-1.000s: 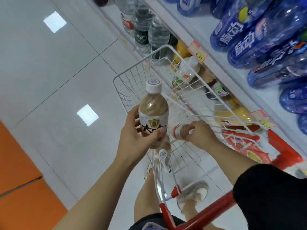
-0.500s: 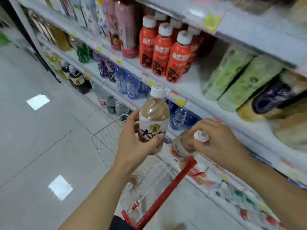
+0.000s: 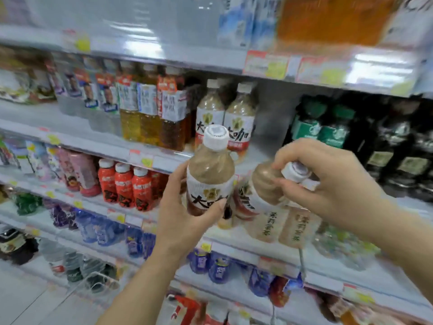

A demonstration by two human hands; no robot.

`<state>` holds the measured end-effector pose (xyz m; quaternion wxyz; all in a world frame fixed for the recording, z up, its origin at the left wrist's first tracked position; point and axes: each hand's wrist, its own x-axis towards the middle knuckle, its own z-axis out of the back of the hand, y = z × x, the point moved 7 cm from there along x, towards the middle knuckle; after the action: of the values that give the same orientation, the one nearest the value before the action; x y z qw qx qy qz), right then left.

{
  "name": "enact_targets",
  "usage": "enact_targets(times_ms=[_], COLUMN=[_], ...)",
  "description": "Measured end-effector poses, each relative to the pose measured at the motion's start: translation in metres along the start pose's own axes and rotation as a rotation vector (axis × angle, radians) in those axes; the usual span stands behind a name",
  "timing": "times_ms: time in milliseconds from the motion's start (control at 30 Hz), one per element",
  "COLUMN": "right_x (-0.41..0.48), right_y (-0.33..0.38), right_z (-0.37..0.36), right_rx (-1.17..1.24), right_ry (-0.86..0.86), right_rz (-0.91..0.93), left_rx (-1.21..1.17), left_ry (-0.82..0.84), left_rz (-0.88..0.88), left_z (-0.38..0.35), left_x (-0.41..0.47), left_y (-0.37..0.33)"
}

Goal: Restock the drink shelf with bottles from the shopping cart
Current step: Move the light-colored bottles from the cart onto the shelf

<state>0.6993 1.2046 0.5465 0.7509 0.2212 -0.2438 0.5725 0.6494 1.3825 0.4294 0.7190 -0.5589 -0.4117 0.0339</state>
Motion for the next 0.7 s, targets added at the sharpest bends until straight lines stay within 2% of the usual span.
enact_targets(times_ms=[133,267,433,600,700], right_x=[0.004,0.017,0.044,0.059,0.065], right_y=[-0.017,-0.036,-0.052,-0.072,-0.091], right_z=[0.024,0.016,0.012,-0.007,-0.011], right_rx=[-0.132,-0.260,-0.249,-0.262,-0.227], right_ry=[-0.052,-0.031,-0.009,0.122,0.085], right_rz=[0.034,0.061,-0.018,-0.115,-0.171], left_rx=[-0.079,-0.081,-0.083,-0.073,-0.070], left_ry=[0.048,0.065,0.066,0.081,0.084], left_rz=[-0.026,-0.030,-0.016,0.002,0.013], left_z=[-0.024,-0.029,-0.025,-0.021,-0.018], left_x=[0.016,0.031,0.045,0.058,0.065], left_y=[-0.014,-0.016,-0.015,-0.004,0.002])
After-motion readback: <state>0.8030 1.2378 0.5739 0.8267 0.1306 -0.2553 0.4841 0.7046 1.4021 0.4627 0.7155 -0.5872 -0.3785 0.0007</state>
